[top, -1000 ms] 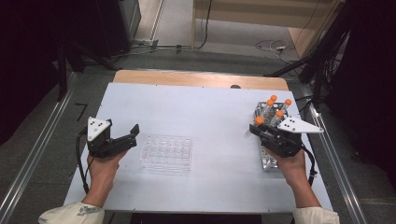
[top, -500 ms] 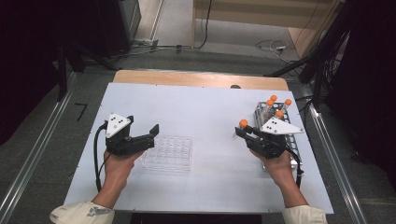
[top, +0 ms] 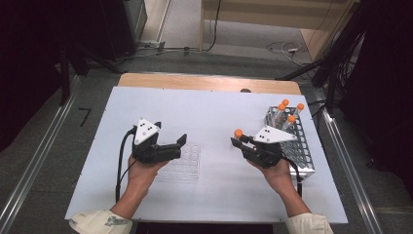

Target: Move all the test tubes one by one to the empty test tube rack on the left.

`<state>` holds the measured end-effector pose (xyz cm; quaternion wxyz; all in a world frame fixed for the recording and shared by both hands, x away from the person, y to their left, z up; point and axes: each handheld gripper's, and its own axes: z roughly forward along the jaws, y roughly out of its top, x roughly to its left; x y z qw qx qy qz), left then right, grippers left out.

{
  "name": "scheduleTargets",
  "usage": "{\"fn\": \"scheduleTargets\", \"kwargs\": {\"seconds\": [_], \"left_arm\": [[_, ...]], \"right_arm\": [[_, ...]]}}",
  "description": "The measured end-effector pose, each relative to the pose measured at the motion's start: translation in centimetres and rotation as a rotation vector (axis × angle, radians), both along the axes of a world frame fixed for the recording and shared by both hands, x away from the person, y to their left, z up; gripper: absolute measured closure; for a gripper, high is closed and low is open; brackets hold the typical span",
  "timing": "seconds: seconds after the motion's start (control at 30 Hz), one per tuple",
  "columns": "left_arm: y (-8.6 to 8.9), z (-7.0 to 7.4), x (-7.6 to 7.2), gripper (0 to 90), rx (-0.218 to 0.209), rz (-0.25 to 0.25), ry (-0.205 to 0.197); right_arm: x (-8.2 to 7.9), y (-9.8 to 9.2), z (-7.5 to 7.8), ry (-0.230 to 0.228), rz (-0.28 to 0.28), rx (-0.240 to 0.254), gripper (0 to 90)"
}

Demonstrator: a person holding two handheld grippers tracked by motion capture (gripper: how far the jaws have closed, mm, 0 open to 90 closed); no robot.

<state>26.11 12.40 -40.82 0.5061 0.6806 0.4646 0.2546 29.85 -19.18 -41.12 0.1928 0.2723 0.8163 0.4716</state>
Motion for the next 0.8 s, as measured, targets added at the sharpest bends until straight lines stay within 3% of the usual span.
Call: {"fn": "scheduleTargets", "kwargs": {"seconds": [0.2,0.33,0.5,0.8], "left_arm": [[-2.3,-0.2,0.3,11.7,0.012,-0.060,0.004],[-4.1,-0.1,0.2,12.2,0.046,-0.101,-0.025],[-5.9,0.0,0.3,12.8,0.023,-0.149,-0.021],[-8.0,0.5,0.5,18.7,0.037,-0.202,-0.016]], "right_arm": [[-0.1,0.6,-0.4,0.006,0.019,-0.011,71.9],[-0.2,0.8,-0.7,0.005,0.027,-0.014,71.8],[-0.1,0.9,-1.1,0.017,0.029,-0.022,71.8],[-0.4,1.0,-1.2,0.022,0.039,-0.018,71.8]]}}
